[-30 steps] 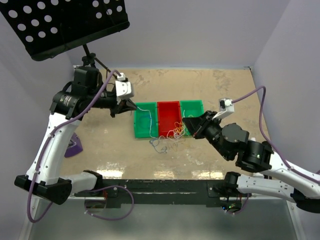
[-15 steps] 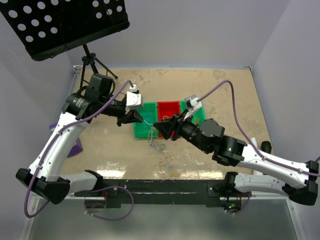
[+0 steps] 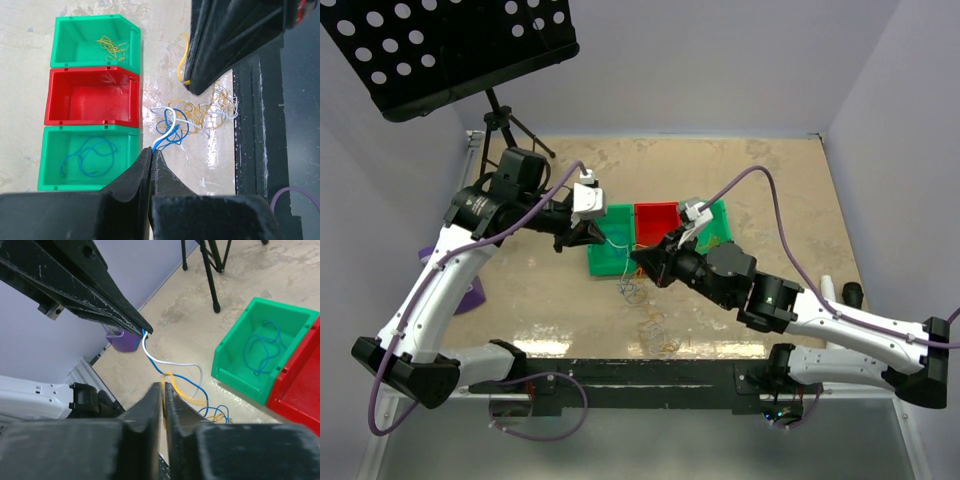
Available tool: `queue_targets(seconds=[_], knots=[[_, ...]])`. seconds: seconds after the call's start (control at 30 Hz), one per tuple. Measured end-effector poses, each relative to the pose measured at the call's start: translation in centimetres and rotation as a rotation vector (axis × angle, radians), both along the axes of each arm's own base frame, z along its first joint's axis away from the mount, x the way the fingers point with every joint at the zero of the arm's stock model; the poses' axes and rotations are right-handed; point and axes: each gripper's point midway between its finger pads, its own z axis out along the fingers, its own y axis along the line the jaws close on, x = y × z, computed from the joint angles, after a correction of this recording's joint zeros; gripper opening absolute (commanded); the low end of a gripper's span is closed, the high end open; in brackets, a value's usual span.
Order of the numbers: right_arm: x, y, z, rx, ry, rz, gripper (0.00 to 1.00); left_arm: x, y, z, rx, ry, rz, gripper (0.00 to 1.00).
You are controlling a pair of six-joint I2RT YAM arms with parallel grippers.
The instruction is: Untangle the cables
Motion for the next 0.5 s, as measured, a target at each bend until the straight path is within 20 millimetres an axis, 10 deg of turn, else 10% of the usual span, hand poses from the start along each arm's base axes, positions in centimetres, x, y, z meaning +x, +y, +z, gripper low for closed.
queue_targets(seconds=[0.17,0.5], knots=[[0.5,-2.3,2.1,0.026,-0.023,-0.076,0.00,0.5,0.3,-1.3,0.025,-0.006,0.024,0.00],[-0.3,-9.0,14.3,0.227,-0.128,-0.193,0.00,3.0,2.0,-6.6,0.149,-0.017,0.167,0.00]])
